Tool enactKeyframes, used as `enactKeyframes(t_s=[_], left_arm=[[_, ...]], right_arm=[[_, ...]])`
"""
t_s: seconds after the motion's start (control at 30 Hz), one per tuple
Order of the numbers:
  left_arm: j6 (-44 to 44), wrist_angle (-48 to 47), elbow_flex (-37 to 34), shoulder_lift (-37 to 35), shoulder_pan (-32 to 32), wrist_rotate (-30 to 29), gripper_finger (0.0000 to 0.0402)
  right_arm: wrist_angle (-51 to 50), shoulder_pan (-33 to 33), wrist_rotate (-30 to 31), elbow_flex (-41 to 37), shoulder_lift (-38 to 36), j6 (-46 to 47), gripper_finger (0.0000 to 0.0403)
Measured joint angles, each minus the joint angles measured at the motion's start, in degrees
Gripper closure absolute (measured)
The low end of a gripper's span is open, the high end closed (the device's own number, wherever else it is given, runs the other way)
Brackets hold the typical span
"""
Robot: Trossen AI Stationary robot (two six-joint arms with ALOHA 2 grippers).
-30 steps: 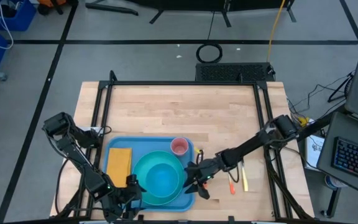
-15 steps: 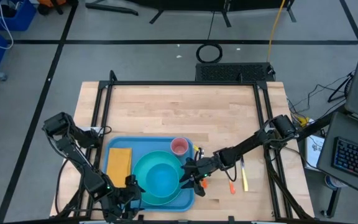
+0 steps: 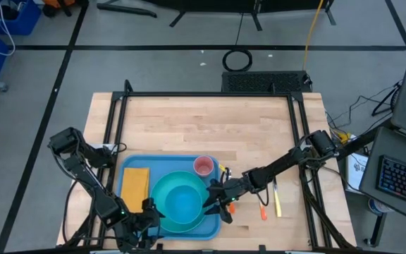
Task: Set up tray
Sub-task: Adjust the blue bowl on top of the green plate on the blue tray
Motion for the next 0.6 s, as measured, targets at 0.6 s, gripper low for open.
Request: enactKeyframes(t_s=[0.6], left_arm=[[-0.64,-1.75,0.00,0.00,0.05,-2.07,0.0050]], right_arm=[[1.86,-0.26,4.28,0.00,0.00,0.03,0.0268]])
